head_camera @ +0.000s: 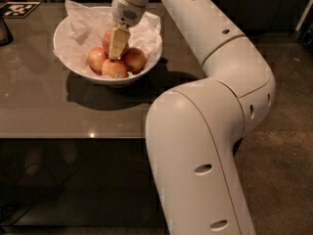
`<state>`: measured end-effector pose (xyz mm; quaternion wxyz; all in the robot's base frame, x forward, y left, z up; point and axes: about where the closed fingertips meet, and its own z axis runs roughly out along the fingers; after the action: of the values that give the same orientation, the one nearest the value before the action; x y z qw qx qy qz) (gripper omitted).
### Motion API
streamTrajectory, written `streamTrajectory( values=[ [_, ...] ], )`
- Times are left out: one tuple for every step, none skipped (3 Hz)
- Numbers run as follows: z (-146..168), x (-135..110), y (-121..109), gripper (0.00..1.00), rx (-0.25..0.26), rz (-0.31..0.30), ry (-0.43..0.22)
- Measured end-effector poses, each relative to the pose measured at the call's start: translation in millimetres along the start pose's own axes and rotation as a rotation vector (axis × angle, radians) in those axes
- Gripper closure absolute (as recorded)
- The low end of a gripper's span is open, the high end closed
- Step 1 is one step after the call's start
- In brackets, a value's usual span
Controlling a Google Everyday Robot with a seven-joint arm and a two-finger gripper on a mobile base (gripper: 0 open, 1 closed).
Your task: Pick apple from white bowl
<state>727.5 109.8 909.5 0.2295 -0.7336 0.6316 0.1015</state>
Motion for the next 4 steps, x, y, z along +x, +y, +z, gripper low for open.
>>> streamTrajectory(
  values=[
    [0, 0, 0, 0.65, 0.000, 0.000, 0.000],
    [0, 0, 0, 0.89, 0.001, 0.000, 0.000],
    [-8, -6, -5, 1.00, 0.037, -0.013, 0.018],
    [-34, -28, -5, 1.00, 0.113, -0.058, 0.036]
  ],
)
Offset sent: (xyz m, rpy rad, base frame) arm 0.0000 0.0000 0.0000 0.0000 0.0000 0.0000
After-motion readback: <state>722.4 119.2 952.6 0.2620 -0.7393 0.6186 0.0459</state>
